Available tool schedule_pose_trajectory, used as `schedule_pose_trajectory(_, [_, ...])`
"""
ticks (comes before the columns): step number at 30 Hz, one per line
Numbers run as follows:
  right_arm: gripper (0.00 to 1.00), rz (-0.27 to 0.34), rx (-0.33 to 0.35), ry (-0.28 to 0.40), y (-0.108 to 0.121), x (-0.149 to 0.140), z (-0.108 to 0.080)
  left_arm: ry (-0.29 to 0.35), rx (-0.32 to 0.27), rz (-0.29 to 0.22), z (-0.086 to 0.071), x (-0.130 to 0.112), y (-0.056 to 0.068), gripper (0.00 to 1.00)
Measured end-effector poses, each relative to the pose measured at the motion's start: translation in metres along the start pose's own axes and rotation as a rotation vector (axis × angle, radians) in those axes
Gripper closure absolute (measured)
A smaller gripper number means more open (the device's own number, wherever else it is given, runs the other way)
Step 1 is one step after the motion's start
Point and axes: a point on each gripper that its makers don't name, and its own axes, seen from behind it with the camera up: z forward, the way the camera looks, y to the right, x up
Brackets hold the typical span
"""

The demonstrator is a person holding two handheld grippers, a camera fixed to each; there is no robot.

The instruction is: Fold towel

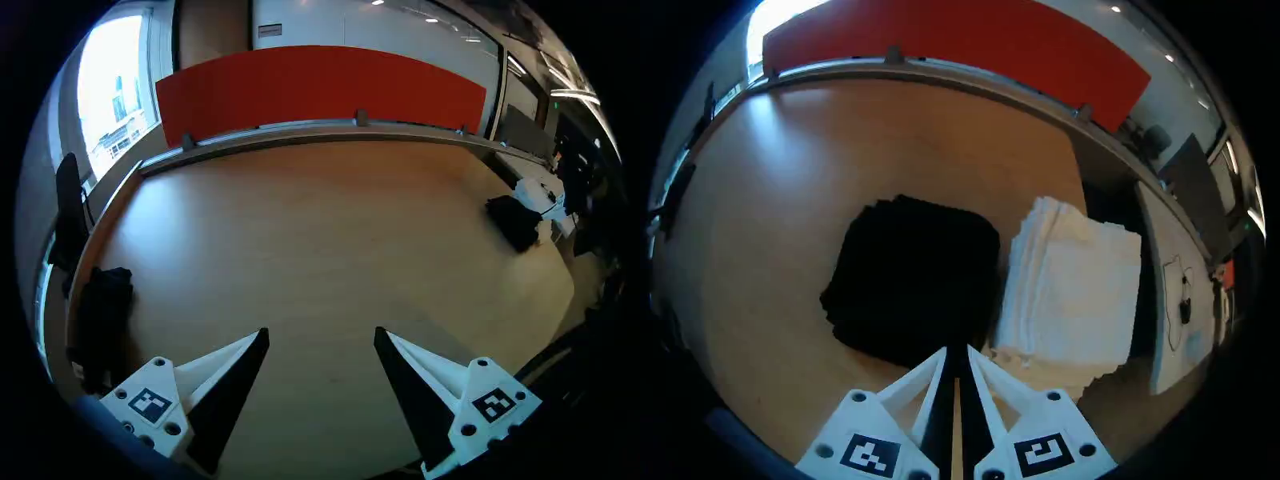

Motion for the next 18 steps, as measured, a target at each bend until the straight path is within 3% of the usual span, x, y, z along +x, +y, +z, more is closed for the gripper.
schedule_pose_trajectory(18, [0.95, 0.07, 0.001, -0.074, 0.003, -0.034, 0.025, -0.016, 0.008, 0.009, 0.002, -0.003, -0.003, 0.02])
